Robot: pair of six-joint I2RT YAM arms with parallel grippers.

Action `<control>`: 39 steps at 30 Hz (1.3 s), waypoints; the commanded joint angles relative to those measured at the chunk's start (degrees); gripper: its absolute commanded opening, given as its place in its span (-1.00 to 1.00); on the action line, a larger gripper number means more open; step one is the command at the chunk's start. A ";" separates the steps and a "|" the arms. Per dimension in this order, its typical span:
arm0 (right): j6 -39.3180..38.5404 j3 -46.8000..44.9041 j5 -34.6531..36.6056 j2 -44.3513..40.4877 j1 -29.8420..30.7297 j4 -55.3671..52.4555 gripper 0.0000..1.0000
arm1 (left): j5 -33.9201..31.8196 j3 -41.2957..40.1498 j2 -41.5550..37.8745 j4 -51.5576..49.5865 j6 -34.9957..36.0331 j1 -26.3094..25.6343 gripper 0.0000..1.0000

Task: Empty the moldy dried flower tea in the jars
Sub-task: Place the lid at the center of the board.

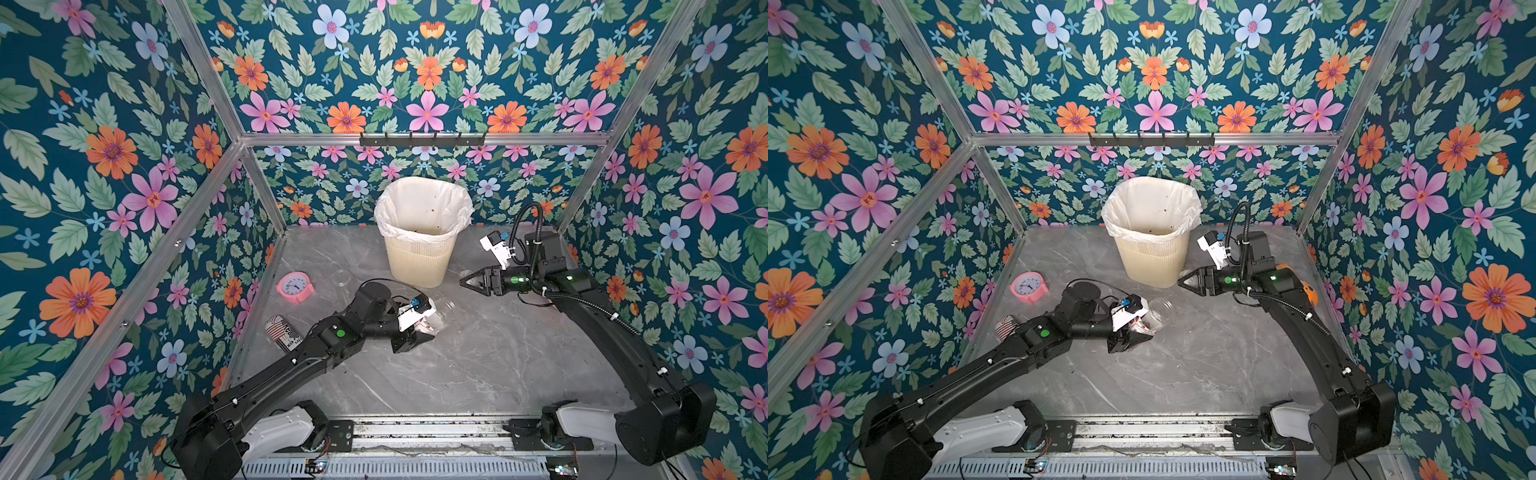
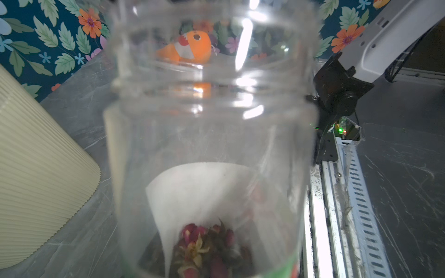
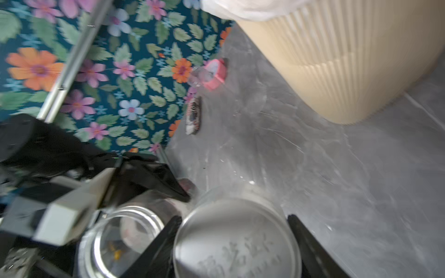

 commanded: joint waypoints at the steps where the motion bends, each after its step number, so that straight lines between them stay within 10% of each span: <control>1: -2.31 -2.50 16.40 0.01 0.02 -6.48 0.25 | -2.20 -0.89 -0.82 5.30 0.03 0.08 0.05; 22: 11.06 -21.59 31.63 14.70 -0.22 14.49 0.37 | -2.21 -3.25 0.61 11.23 -3.39 0.76 0.06; 39: 9.71 -19.50 24.34 5.36 -0.84 10.97 0.74 | -2.67 -3.41 2.78 16.81 -7.66 0.91 0.06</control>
